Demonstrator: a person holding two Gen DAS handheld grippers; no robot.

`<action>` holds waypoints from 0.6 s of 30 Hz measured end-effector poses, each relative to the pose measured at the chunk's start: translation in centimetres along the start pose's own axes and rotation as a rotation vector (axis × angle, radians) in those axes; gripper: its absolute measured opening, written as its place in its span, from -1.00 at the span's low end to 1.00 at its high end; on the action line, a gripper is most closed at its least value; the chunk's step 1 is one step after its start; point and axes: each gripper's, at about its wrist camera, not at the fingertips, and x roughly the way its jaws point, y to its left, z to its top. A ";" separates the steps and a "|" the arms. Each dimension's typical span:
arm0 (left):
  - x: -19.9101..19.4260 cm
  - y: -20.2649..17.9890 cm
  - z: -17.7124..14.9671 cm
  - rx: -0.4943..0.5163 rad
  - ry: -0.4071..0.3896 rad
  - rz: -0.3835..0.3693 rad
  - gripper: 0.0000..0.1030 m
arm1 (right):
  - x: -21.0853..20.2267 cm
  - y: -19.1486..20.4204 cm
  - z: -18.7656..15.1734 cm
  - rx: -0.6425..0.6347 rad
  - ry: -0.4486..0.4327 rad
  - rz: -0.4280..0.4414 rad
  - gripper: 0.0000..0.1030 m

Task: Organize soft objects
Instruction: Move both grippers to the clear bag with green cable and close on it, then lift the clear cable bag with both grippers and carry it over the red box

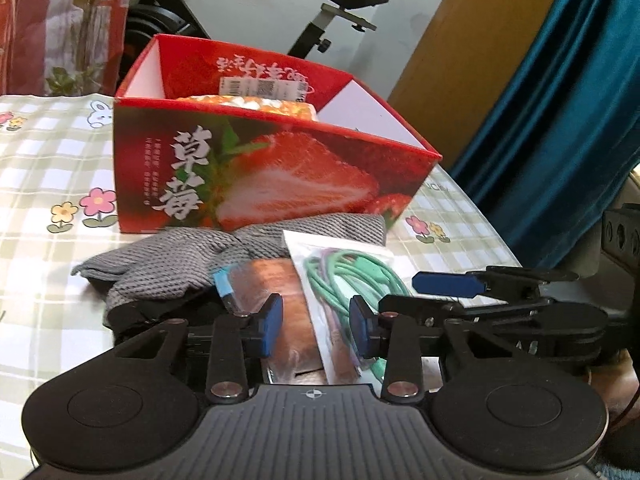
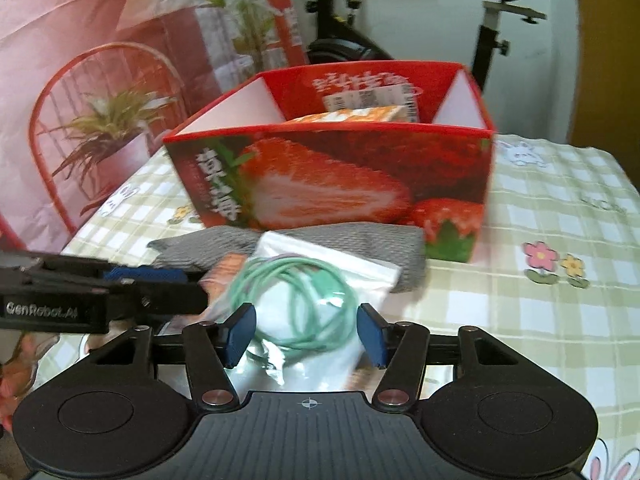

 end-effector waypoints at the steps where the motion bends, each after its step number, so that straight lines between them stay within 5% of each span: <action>1: 0.0 0.0 0.0 0.000 0.001 -0.004 -0.25 | -0.1 -0.4 0.0 0.019 0.003 -0.005 0.11; 5: 0.3 0.1 0.0 -0.004 0.014 -0.017 -0.25 | 0.2 -1.6 -0.4 0.080 0.025 0.033 0.09; 10: 0.5 0.5 -0.1 -0.023 0.027 -0.032 -0.25 | 0.6 -0.8 -0.2 0.047 0.028 0.084 -0.21; 13: 0.4 0.8 -0.1 -0.036 0.025 -0.027 -0.25 | 0.7 0.0 0.2 0.018 0.030 0.077 -0.20; 18: 0.4 0.9 -0.2 -0.035 0.030 -0.030 -0.25 | 0.7 -0.9 0.1 0.064 0.036 0.032 0.10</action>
